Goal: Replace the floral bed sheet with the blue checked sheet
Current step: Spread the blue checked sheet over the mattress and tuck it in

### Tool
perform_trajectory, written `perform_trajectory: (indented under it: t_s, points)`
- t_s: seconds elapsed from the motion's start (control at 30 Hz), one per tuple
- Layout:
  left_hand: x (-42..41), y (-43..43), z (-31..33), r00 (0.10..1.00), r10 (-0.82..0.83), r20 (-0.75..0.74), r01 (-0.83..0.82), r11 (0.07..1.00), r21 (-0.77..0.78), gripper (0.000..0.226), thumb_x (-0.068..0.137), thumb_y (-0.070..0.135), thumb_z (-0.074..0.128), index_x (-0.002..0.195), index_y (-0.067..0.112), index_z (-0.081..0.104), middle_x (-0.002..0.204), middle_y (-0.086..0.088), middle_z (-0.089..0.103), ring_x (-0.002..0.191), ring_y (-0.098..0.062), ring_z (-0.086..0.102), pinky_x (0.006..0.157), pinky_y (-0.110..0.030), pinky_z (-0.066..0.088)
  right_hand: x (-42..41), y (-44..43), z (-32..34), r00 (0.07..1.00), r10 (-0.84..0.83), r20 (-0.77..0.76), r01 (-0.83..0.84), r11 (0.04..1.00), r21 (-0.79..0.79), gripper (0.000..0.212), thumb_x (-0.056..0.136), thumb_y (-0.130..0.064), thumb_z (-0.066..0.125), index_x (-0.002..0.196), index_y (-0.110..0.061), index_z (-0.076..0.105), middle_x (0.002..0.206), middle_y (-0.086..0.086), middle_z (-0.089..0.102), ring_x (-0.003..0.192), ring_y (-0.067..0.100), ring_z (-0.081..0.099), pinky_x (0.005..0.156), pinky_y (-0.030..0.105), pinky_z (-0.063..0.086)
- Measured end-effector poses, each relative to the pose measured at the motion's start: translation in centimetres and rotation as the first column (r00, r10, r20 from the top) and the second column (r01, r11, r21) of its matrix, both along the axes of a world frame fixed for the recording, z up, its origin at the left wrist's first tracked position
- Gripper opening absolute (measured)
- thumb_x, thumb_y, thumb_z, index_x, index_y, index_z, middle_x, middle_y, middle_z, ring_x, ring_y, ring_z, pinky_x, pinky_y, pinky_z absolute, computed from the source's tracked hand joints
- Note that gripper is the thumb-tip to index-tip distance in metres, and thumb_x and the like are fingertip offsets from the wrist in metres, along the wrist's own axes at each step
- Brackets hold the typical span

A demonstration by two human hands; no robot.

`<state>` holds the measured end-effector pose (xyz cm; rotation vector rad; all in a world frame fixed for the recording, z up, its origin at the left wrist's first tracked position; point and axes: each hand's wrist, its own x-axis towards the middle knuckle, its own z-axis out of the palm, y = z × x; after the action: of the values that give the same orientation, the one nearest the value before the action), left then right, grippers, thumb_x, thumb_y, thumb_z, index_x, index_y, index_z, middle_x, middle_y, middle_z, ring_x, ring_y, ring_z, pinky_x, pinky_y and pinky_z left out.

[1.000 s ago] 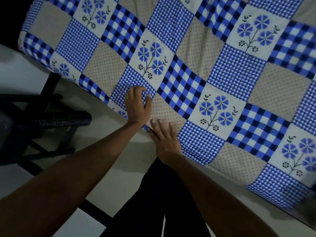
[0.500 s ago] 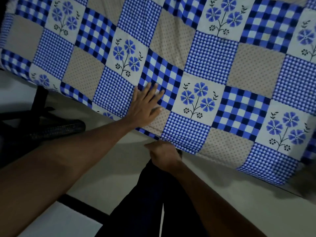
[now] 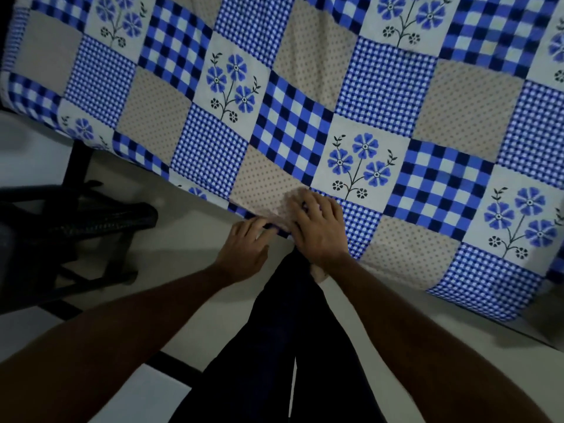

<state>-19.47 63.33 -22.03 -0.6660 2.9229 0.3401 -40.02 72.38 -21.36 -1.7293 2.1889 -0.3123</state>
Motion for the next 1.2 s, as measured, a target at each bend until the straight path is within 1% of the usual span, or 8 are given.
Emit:
perform_trajectory:
  t_s: [0.13, 0.23, 0.33, 0.57, 0.8, 0.93, 1.03, 1.2]
  points:
    - [-1.5, 0.3, -1.3, 0.896, 0.411, 0.168, -0.443, 0.856, 0.266, 0.030, 0.085, 0.039, 0.058, 0.107, 0.020, 0.063, 0.094, 0.000, 0.067, 0.086, -0.024, 0.064, 0.070, -0.035, 0.048, 3.5, 3.3, 0.2, 1.000, -0.002, -0.005, 0.002, 1.000, -0.004, 0.057, 0.084, -0.022, 0.055, 0.140, -0.018, 0.054, 0.137, 0.005, 0.054, 0.119, 0.027, 0.045, 0.099, 0.043, 0.035]
    - [-3.6, -0.5, -1.4, 0.333, 0.802, 0.495, -0.846, 0.022, 0.533, 0.025, 0.084, 0.045, 0.062, 0.096, 0.023, 0.065, 0.092, 0.001, 0.072, 0.087, -0.019, 0.068, 0.075, -0.032, 0.050, 4.2, 4.3, -0.4, 0.997, 0.042, 0.072, -0.043, 0.999, 0.005, 0.041, 0.081, -0.021, 0.060, 0.122, -0.019, 0.064, 0.118, 0.003, 0.059, 0.098, 0.030, 0.056, 0.080, 0.041, 0.036]
    - [-5.0, -0.8, -1.2, 0.198, 0.665, 0.720, -0.648, -0.462, 0.606, 0.018, 0.097, 0.034, 0.050, 0.093, 0.023, 0.063, 0.101, -0.001, 0.071, 0.094, -0.017, 0.067, 0.076, -0.033, 0.046, 4.3, 4.8, -0.8, 0.991, 0.019, 0.132, -0.019, 1.000, 0.002, 0.032, 0.079, -0.019, 0.066, 0.110, -0.021, 0.067, 0.110, 0.005, 0.061, 0.090, 0.031, 0.055, 0.072, 0.040, 0.040]
    - [-4.8, 0.3, -2.0, 0.103, 0.745, 0.659, -0.731, -0.393, 0.558, 0.018, 0.096, 0.018, 0.048, 0.081, 0.022, 0.059, 0.076, -0.001, 0.065, 0.073, -0.017, 0.060, 0.064, -0.027, 0.037, 2.1, 1.5, 0.8, 0.991, -0.011, 0.134, 0.040, 0.974, -0.222, 0.027, 0.082, -0.010, 0.061, 0.108, -0.011, 0.070, 0.109, 0.011, 0.064, 0.088, 0.032, 0.055, 0.069, 0.041, 0.042]
    - [-7.5, -0.5, -2.9, 0.035, 0.758, 0.652, -0.684, -0.458, 0.568, 0.020, 0.095, 0.019, 0.050, 0.080, 0.011, 0.060, 0.079, -0.014, 0.065, 0.063, -0.025, 0.054, 0.053, -0.029, 0.037, -3.9, -2.9, 0.7, 0.999, -0.050, -0.017, 0.051, 0.997, 0.061, 0.056, 0.105, -0.046, 0.032, 0.157, -0.025, 0.026, 0.165, 0.010, 0.017, 0.153, 0.031, 0.013, 0.121, 0.059, 0.010]
    - [-6.2, 0.1, -2.9, 0.014, 0.673, 0.740, -0.529, -0.623, 0.577, 0.015, 0.095, 0.020, 0.051, 0.085, 0.012, 0.060, 0.081, -0.008, 0.065, 0.058, -0.016, 0.054, 0.053, -0.023, 0.039, -1.2, -2.9, -0.3, 0.963, 0.237, -0.128, -0.222, 0.968, 0.121, 0.064, 0.103, -0.046, 0.023, 0.159, -0.030, -0.003, 0.167, 0.005, -0.009, 0.153, 0.032, -0.009, 0.119, 0.062, 0.000]
    - [-5.2, -0.9, -2.3, 0.041, 0.713, 0.700, -0.552, -0.568, 0.611, 0.015, 0.094, 0.019, 0.052, 0.082, 0.018, 0.060, 0.082, -0.002, 0.066, 0.066, -0.014, 0.057, 0.061, -0.026, 0.038, 1.9, -2.5, -1.2, 0.900, 0.395, -0.185, -0.368, 0.915, 0.162, 0.075, 0.096, -0.032, 0.036, 0.160, -0.025, -0.003, 0.167, 0.005, -0.014, 0.152, 0.032, -0.014, 0.118, 0.063, -0.002]
    - [-2.9, -5.8, -2.1, -0.194, 0.847, 0.495, -0.600, -0.502, 0.624, 0.021, 0.092, 0.014, 0.049, 0.075, 0.011, 0.059, 0.071, -0.014, 0.063, 0.061, -0.026, 0.057, 0.055, -0.031, 0.041, 4.2, -2.5, -1.9, 0.813, 0.558, -0.168, -0.527, 0.827, 0.196, 0.069, 0.094, -0.025, 0.045, 0.158, -0.018, 0.020, 0.167, 0.004, -0.007, 0.153, 0.030, -0.011, 0.120, 0.061, -0.002]
